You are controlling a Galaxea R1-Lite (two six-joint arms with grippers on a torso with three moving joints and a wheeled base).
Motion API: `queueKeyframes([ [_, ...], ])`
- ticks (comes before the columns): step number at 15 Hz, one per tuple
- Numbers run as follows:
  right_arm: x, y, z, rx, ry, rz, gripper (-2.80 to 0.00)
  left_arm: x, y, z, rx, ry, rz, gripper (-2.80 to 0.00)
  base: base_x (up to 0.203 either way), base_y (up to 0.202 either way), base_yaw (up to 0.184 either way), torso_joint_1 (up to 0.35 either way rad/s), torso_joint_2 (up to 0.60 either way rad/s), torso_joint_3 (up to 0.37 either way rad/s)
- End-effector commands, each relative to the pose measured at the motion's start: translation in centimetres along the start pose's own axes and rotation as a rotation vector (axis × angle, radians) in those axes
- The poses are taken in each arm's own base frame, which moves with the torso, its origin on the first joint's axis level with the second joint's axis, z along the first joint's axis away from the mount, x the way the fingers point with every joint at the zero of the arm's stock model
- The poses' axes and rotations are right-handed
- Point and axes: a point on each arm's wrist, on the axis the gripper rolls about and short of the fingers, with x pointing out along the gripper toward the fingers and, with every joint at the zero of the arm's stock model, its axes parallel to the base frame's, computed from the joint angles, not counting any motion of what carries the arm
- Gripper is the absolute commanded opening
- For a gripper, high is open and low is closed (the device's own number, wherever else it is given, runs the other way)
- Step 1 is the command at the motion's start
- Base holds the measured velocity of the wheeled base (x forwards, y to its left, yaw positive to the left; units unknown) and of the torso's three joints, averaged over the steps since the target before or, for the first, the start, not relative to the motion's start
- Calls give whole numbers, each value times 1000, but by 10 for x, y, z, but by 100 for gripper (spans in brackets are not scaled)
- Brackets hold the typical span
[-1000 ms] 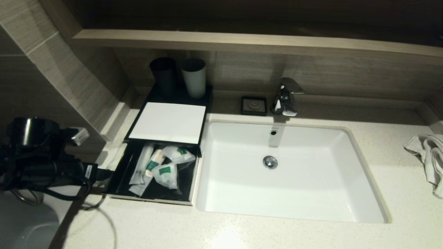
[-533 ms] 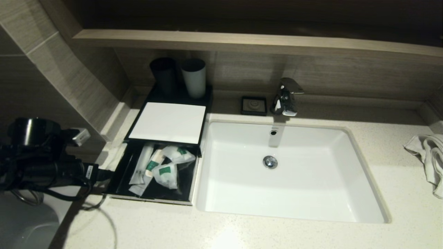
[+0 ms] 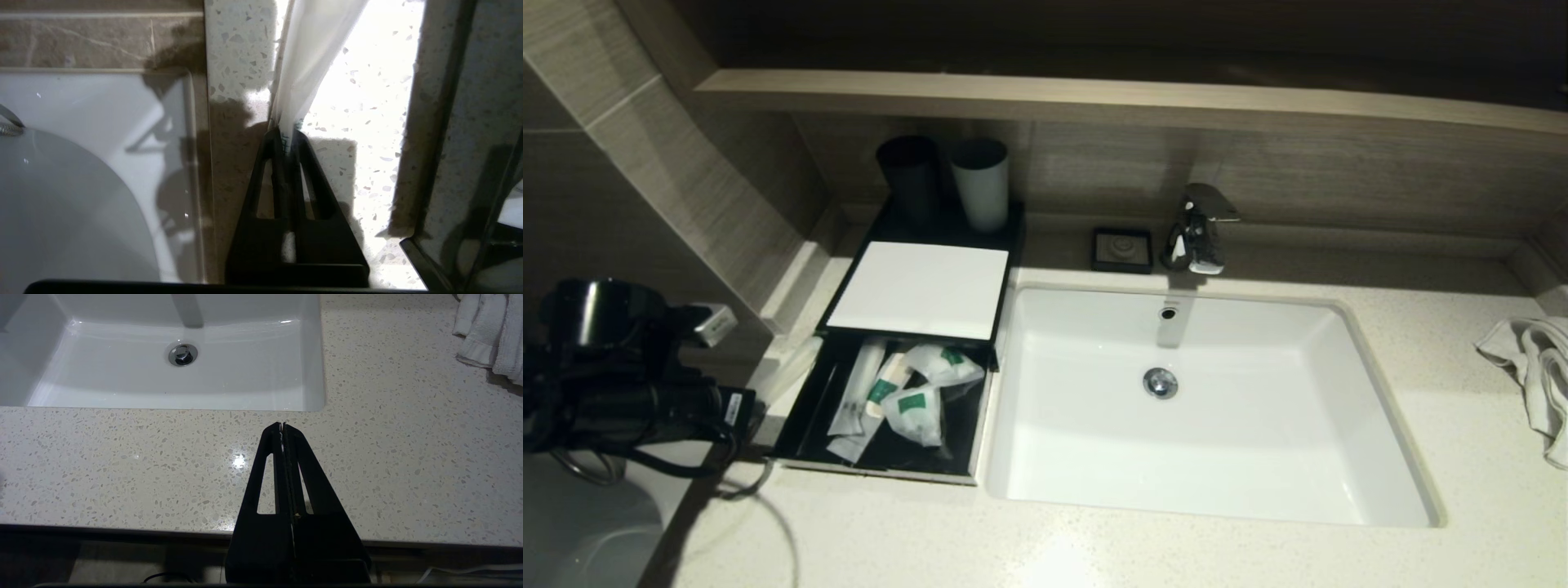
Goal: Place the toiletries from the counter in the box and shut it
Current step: Pick up the bathroom toiletry
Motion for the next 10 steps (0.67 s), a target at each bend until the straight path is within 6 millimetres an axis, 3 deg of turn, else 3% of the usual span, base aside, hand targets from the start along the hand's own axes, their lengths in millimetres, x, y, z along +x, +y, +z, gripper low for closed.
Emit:
queueKeyframes([
  [1,0,0,0,0,0,0,-280,-4,-1,0,4,-9,-2,-280,0,0,0,0,0,0],
  [6,0,0,0,0,1,0,-280,-16,-4,2,11,-43,-2,-280,0,0,0,0,0,0],
  [10,0,0,0,0,0,0,-280,-39,-7,7,19,-108,10,-280,0,0,0,0,0,0],
])
